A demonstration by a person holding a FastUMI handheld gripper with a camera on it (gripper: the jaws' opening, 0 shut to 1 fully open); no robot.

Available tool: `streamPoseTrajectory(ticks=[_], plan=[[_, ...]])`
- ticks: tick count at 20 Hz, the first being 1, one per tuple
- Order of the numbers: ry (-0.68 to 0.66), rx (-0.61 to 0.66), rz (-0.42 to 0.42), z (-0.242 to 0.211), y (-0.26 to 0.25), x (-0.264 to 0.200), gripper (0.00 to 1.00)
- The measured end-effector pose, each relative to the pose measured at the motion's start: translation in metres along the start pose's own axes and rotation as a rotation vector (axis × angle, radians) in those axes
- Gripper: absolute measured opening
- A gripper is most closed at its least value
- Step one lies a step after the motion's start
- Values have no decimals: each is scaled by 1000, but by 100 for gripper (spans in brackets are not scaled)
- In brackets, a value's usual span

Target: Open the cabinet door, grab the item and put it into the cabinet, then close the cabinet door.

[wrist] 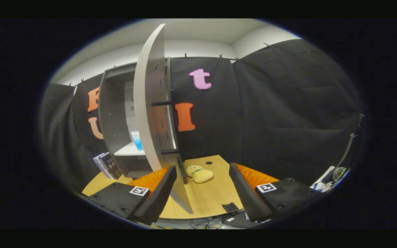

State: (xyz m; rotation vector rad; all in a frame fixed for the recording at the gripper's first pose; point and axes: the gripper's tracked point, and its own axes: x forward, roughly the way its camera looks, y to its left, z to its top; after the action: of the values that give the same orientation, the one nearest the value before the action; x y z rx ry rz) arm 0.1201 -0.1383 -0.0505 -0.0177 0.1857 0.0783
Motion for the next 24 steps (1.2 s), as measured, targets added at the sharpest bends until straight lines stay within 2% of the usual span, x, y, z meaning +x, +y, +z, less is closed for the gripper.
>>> streamPoseTrajectory(ticks=[6,11,24], plan=[[3,22,-7,-7,1,4,98],[-3,-9,11,-8,18,3,97],[44,-33,233,-21,123,7,97]])
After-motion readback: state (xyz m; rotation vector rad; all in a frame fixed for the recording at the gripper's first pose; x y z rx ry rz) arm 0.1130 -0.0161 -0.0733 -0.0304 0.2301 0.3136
